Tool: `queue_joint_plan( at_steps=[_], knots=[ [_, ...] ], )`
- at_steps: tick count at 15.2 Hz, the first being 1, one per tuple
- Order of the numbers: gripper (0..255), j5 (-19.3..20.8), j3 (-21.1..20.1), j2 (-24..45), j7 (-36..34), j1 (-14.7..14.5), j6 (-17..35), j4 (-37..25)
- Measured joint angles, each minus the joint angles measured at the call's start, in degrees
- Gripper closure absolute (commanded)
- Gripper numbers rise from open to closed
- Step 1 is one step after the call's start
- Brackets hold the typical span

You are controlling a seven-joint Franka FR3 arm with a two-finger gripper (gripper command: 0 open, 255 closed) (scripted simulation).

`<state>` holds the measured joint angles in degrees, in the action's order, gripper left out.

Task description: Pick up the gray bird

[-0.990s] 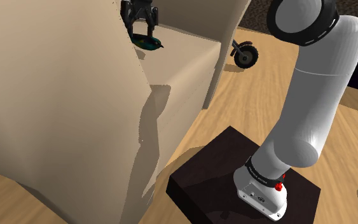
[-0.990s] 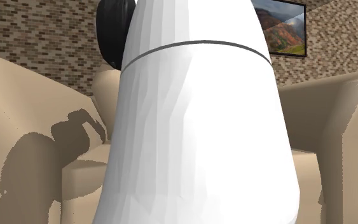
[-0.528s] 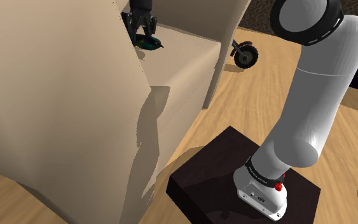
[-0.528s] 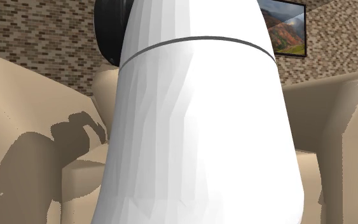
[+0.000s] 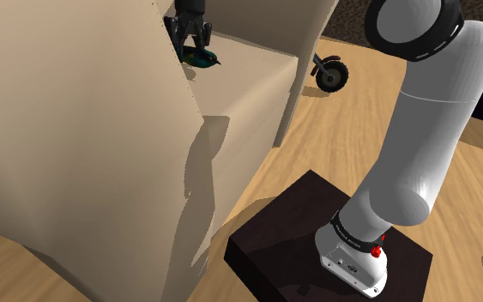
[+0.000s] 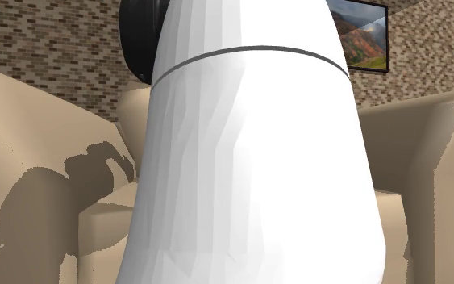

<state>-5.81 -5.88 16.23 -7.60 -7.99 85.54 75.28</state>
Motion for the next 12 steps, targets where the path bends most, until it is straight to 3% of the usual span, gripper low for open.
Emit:
queue_joint_plan(
  at_steps=[6,12],
  knots=[
    [255,0.1,0.0,1.3,-0.5,0.0,-4.4,-5.7],
    [255,0.3,-0.2,4.6,-1.5,-0.4,-10.8,-15.4]
  ],
)
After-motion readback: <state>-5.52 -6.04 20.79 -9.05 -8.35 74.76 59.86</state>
